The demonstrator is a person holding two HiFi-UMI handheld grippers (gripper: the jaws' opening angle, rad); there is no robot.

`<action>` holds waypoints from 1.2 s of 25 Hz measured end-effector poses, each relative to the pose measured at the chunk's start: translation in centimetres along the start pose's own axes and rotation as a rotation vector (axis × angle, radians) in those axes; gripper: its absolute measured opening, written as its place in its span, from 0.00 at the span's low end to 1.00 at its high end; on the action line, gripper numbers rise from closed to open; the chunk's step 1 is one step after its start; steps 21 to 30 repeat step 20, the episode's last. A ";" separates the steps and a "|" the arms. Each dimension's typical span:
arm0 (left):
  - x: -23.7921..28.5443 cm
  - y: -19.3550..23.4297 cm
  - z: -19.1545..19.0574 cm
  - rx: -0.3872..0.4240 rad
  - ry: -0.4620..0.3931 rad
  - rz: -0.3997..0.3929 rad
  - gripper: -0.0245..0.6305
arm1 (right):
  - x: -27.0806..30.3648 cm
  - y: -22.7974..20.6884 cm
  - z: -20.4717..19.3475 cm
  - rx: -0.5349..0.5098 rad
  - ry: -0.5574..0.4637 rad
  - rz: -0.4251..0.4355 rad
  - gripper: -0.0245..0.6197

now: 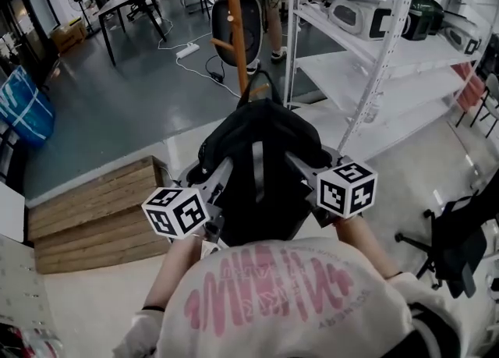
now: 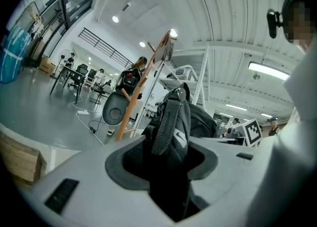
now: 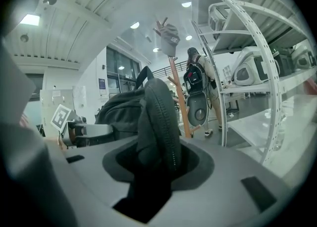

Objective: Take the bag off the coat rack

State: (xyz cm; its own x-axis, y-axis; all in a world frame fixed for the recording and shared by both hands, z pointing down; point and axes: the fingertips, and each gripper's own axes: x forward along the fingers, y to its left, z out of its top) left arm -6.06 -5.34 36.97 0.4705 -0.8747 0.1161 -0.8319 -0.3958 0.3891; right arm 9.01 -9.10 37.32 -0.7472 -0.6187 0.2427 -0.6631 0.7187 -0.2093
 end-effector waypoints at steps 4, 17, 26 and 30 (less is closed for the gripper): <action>-0.7 -0.2 -0.9 -0.007 0.012 0.015 0.28 | -0.1 0.2 -0.9 0.001 0.010 0.008 0.28; -0.9 0.9 -2.0 -0.027 0.026 0.053 0.28 | 1.0 0.2 -2.2 0.012 0.047 0.036 0.28; -0.6 1.1 -2.2 -0.032 0.032 0.056 0.28 | 1.3 -0.1 -2.4 0.014 0.054 0.038 0.28; -0.6 1.1 -2.2 -0.032 0.032 0.056 0.28 | 1.3 -0.1 -2.4 0.014 0.054 0.038 0.28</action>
